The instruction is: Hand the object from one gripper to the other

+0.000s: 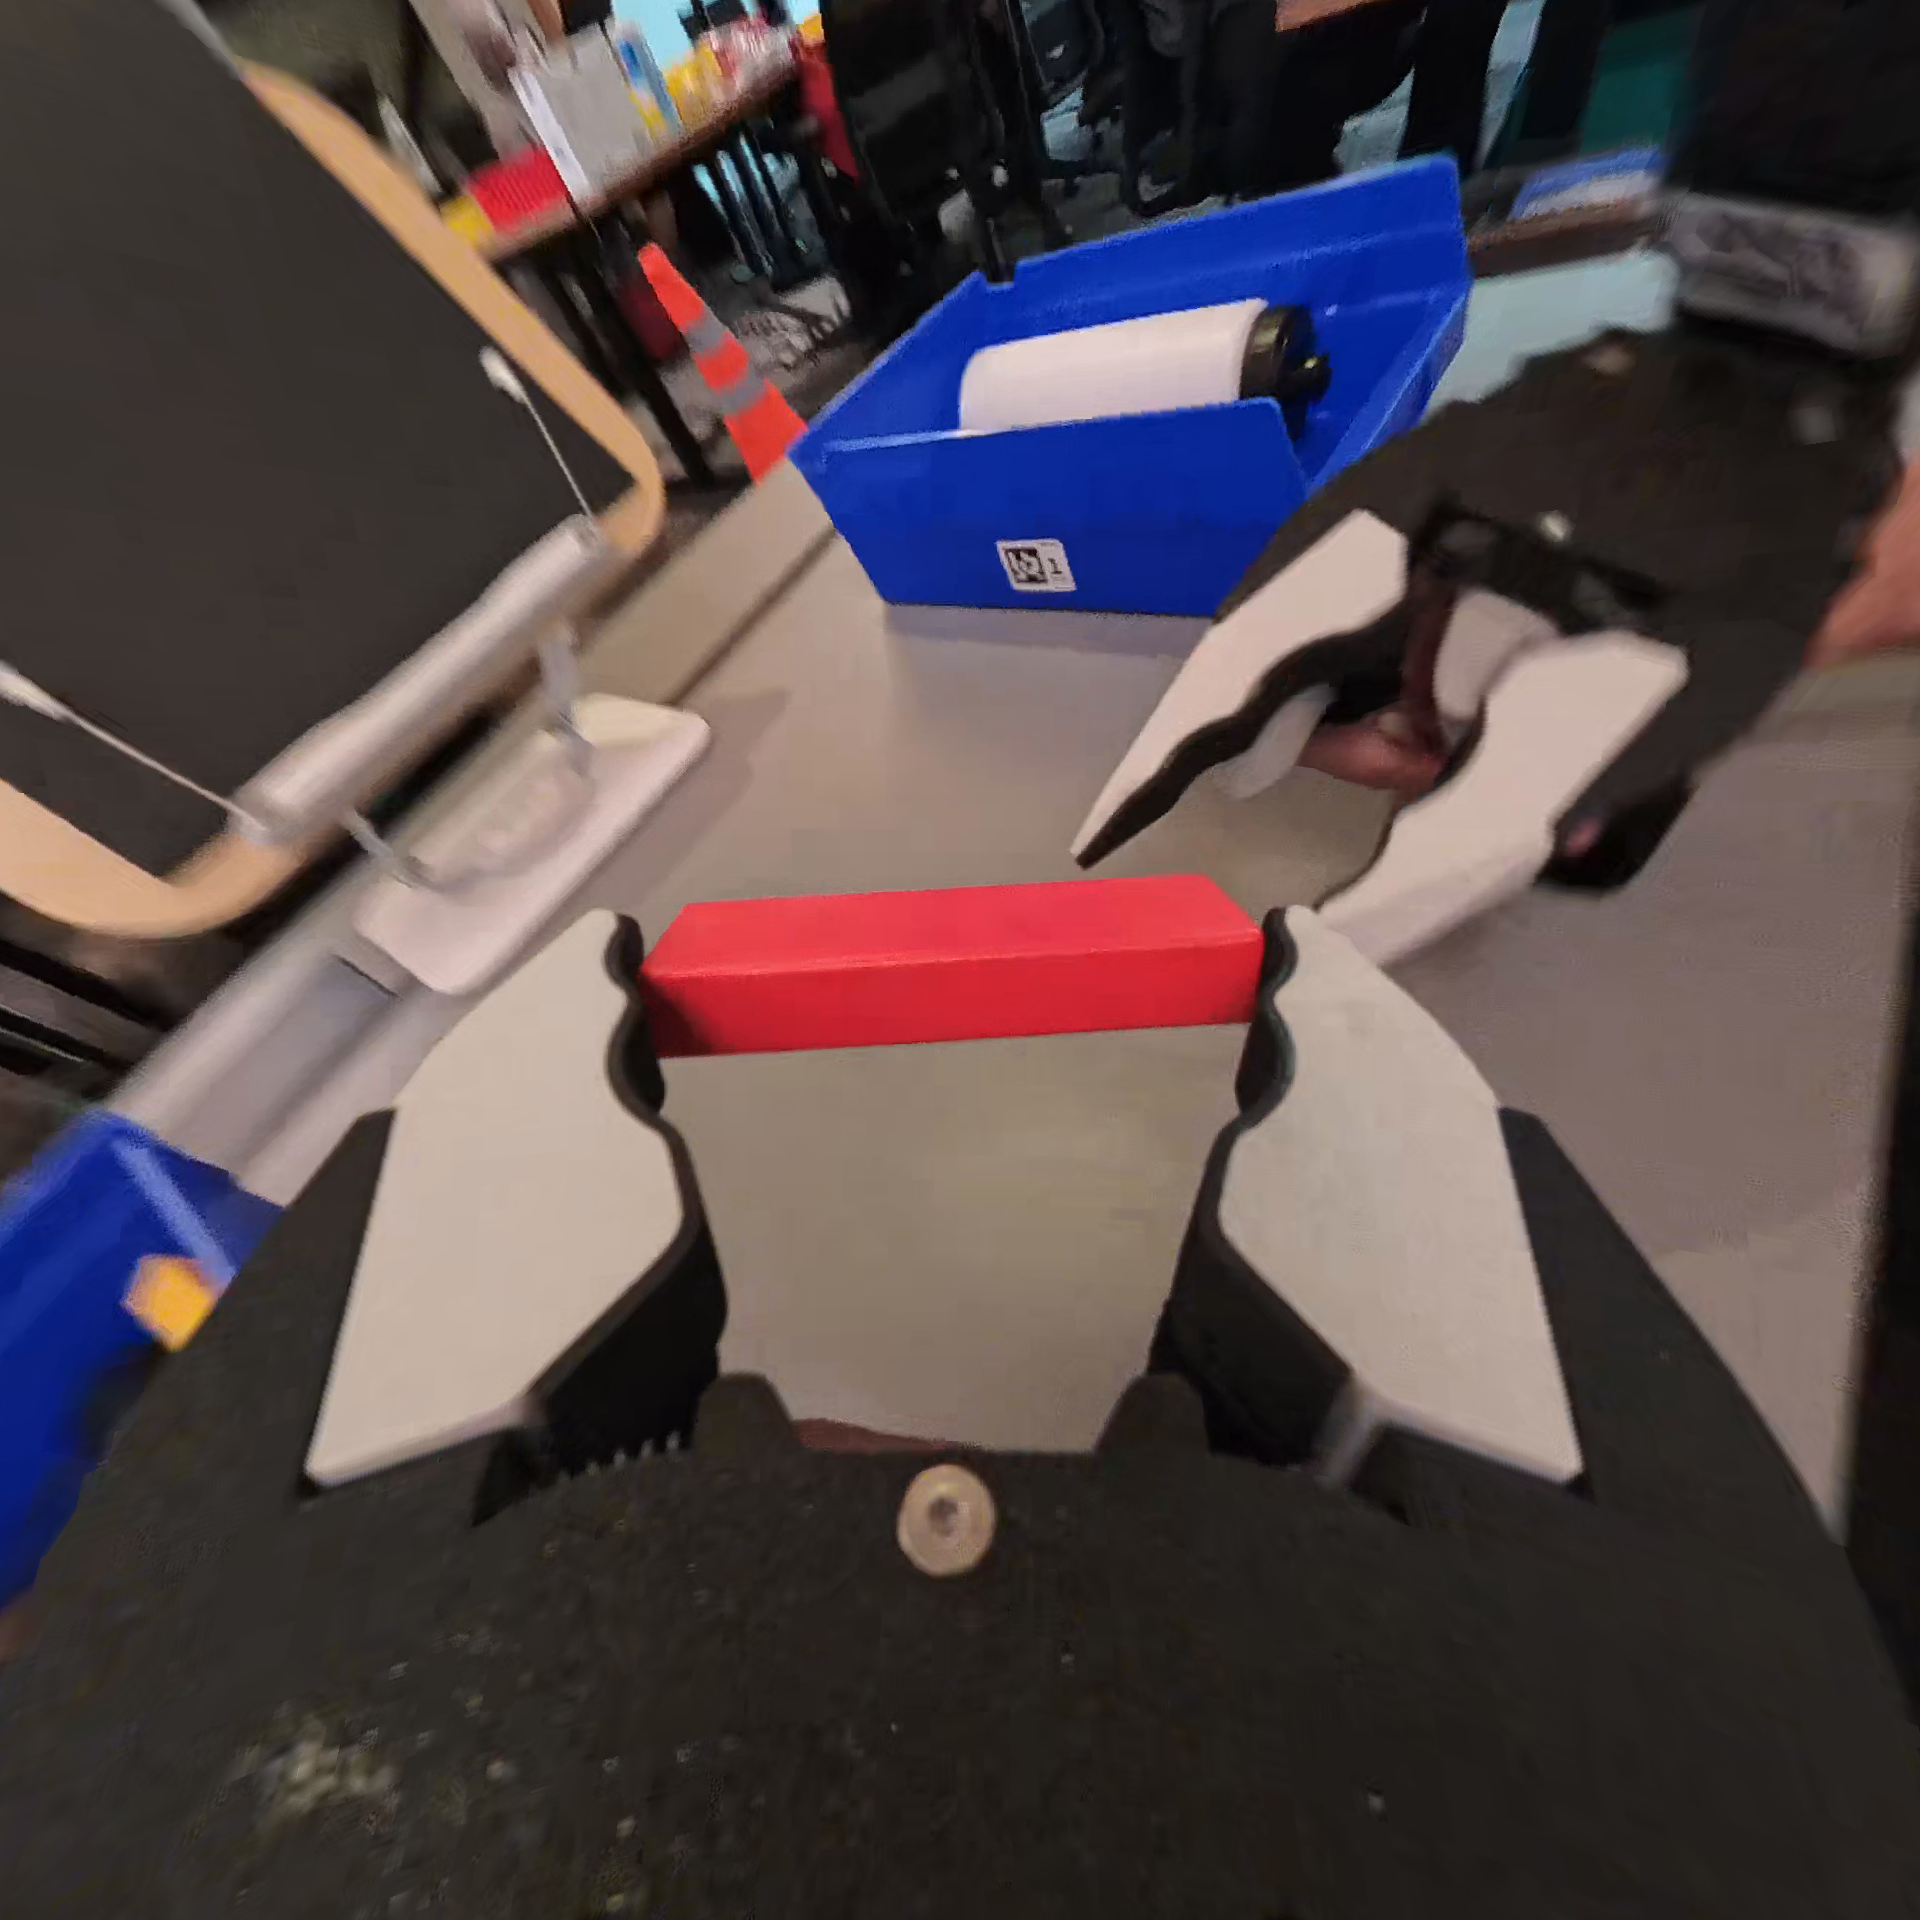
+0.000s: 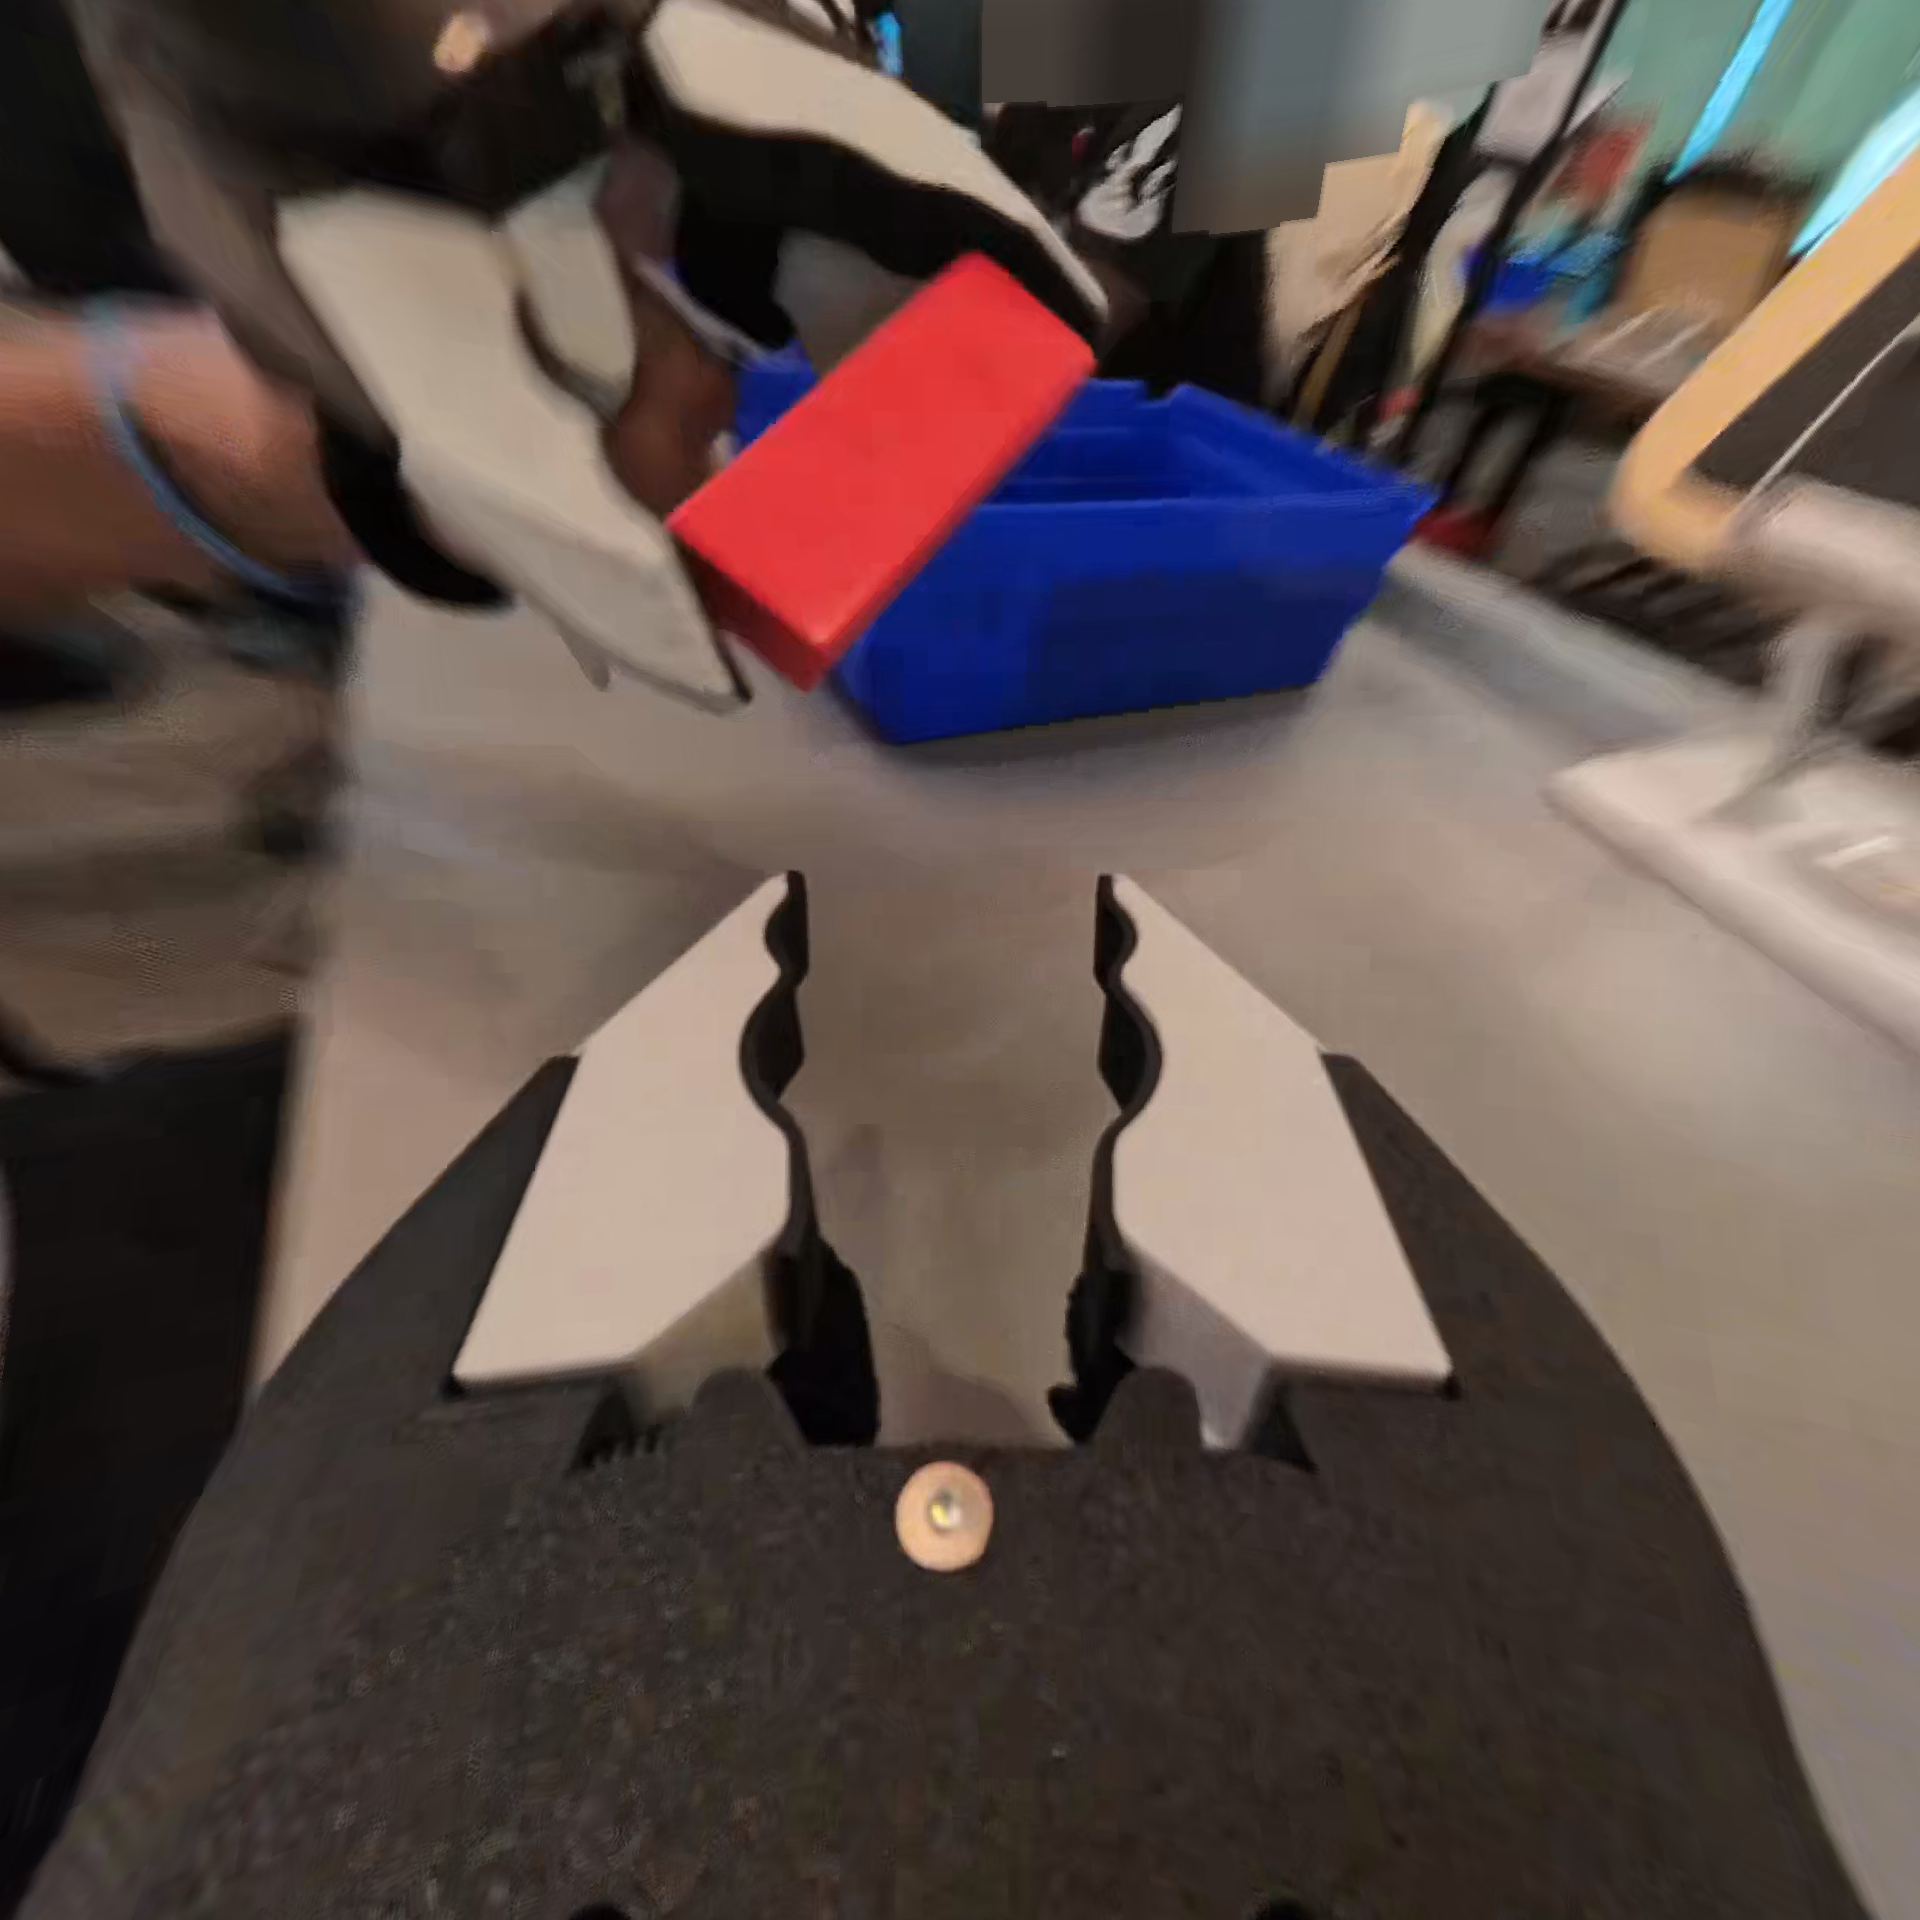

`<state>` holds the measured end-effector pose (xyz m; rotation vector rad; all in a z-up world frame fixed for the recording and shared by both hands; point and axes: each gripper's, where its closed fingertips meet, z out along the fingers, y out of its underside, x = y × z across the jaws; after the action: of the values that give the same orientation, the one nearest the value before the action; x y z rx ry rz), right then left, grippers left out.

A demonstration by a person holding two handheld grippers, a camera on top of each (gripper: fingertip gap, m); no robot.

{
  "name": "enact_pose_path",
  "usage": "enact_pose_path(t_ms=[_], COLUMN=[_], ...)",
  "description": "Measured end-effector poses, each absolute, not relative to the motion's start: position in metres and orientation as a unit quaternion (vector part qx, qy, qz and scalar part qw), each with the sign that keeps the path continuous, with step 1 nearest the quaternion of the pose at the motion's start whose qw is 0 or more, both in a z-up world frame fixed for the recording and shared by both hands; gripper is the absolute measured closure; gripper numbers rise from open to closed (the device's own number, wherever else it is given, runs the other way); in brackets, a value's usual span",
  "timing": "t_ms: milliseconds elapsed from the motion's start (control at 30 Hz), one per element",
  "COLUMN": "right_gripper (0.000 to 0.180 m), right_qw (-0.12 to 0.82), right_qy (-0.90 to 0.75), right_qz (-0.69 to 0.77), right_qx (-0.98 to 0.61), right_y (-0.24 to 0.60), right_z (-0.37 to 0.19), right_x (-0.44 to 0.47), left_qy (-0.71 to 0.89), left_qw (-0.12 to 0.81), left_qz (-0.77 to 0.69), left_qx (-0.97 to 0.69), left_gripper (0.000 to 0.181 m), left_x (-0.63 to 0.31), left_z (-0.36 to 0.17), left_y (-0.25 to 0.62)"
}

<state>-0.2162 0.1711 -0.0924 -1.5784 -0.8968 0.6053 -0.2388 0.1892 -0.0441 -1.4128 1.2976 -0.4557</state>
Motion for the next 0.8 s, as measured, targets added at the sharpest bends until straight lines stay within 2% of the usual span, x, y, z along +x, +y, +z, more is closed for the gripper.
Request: enact_pose_path(t_ms=[100, 200, 333, 400, 433, 467, 500, 667, 700, 800], right_gripper=[0.12, 0.122, 0.122, 0.124, 0.131, 0.145, 0.148, 0.149, 0.149, 0.148], right_qw=[0.479, 0.449, 0.455, 0.462, 0.465, 0.474, 0.479, 0.473, 0.483, 0.513], right_qy=[-0.299, -0.257, -0.307, -0.311, -0.309, -0.302, -0.309, -0.322, -0.32, -0.298], right_qz=[0.5, 0.58, 0.462, 0.453, 0.448, 0.427, 0.412, 0.402, 0.373, 0.27], right_qx=[-0.657, -0.629, -0.696, -0.696, -0.698, -0.708, -0.71, -0.715, -0.724, -0.758], right_y=[0.158, 0.155, 0.162, 0.163, 0.164, 0.17, 0.173, 0.175, 0.182, 0.207], right_z=[-0.071, -0.054, -0.094, -0.098, -0.099, -0.101, -0.102, -0.099, -0.103, -0.115], right_x=[-0.211, -0.212, -0.232, -0.24, -0.242, -0.24, -0.238, -0.232, -0.224, -0.186], left_qy=[0.603, 0.644, 0.638, 0.638, 0.636, 0.634, 0.632, 0.605, 0.6, 0.573], left_qw=[0.586, 0.583, 0.581, 0.58, 0.578, 0.579, 0.579, 0.602, 0.595, 0.591], left_qz=[-0.069, 0.043, 0.14, 0.137, 0.138, 0.14, 0.14, 0.107, 0.094, -0.007], left_qx=[-0.537, -0.494, -0.485, -0.488, -0.491, -0.494, -0.496, -0.509, -0.527, -0.568], left_gripper=[0.072, 0.072, 0.072, 0.072, 0.072, 0.072, 0.072, 0.072, 0.076, 0.106], left_x=[-0.237, -0.232, -0.225, -0.22, -0.218, -0.218, -0.219, -0.217, -0.218, -0.216], left_z=[-0.049, -0.071, -0.085, -0.086, -0.086, -0.086, -0.086, -0.082, -0.085, -0.084], left_y=[0.185, 0.185, 0.195, 0.193, 0.192, 0.193, 0.193, 0.193, 0.194, 0.189])
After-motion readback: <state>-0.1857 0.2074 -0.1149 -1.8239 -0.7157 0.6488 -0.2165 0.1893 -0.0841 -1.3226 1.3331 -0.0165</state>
